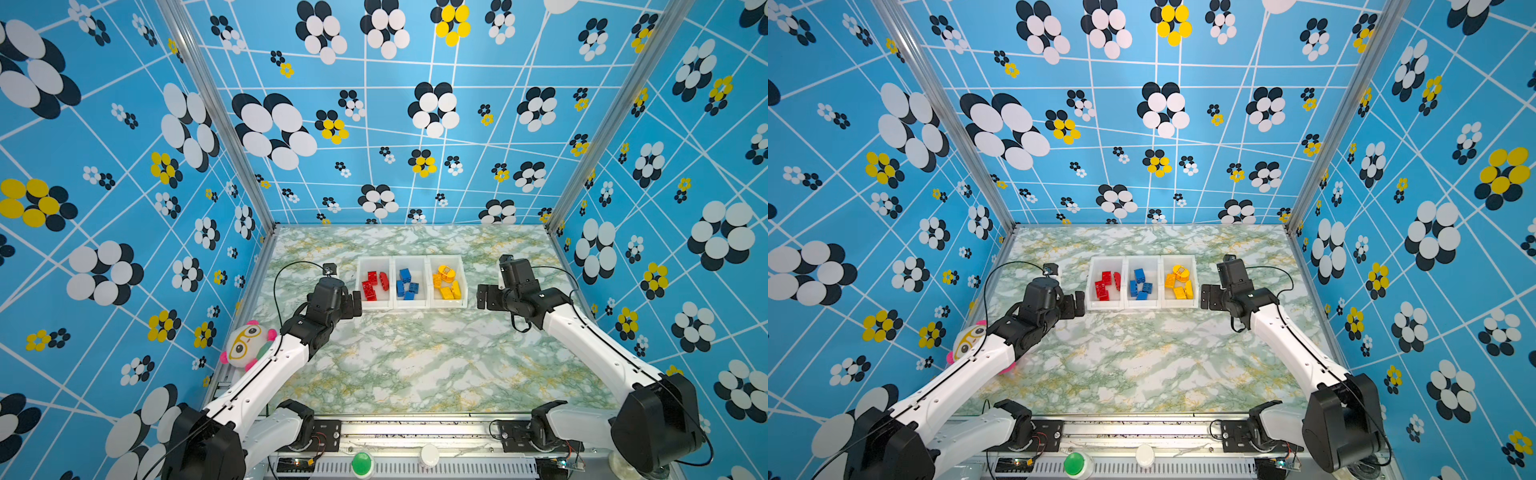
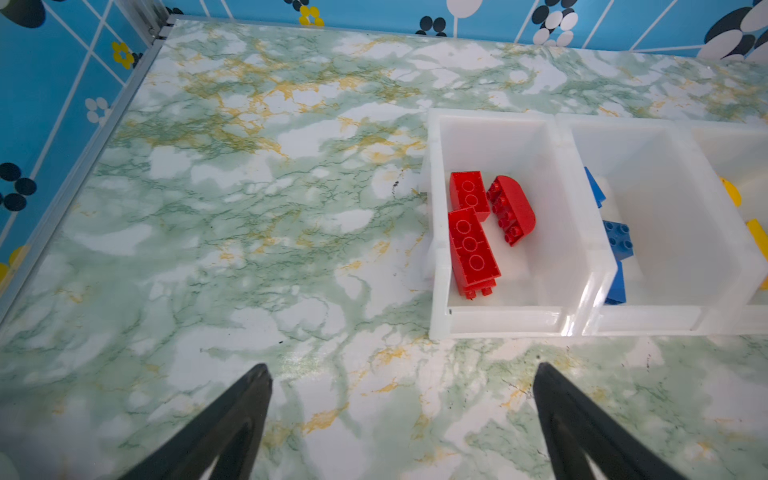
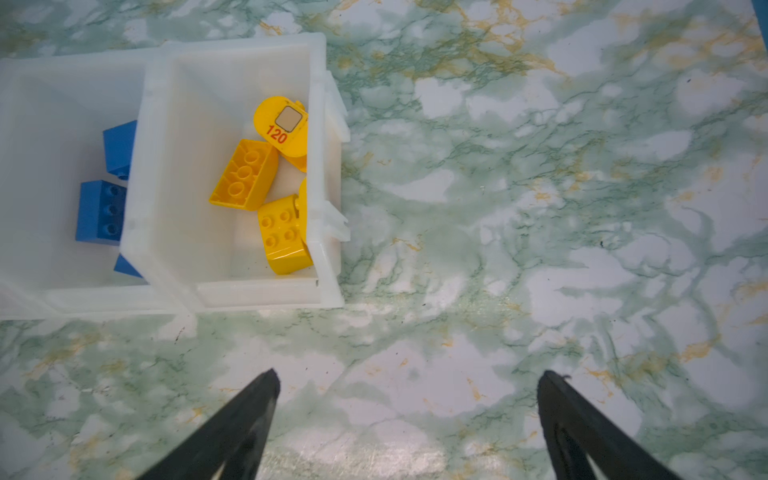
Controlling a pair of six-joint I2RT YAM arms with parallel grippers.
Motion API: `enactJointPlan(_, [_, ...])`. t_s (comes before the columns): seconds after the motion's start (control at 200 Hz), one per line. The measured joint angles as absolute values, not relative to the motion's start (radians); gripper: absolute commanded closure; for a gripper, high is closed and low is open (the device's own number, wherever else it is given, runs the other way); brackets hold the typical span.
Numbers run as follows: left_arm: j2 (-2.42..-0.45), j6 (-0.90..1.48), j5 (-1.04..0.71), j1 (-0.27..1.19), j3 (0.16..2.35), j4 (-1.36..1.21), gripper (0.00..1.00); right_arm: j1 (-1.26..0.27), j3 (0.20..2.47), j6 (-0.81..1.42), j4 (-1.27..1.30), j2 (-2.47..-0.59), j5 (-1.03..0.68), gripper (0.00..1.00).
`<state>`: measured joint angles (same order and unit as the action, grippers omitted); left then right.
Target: Sort the legos into containers by color
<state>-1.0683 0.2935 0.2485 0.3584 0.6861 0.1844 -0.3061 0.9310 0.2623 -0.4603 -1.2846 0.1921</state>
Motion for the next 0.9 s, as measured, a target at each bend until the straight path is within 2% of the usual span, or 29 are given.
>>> enactJointPlan(0.355, [-1.063,0.192,0.244,0.228,0.537,-0.084,0.0,-0.186,0.753,0.123,-0.134,-1.321,0.255,0.01])
enactJointPlan(0.9, [-1.23,0.04,0.223,0.12,0.387,-0.503,0.01,-0.102,0.581,0.002,0.344,-1.438,0.231,0.01])
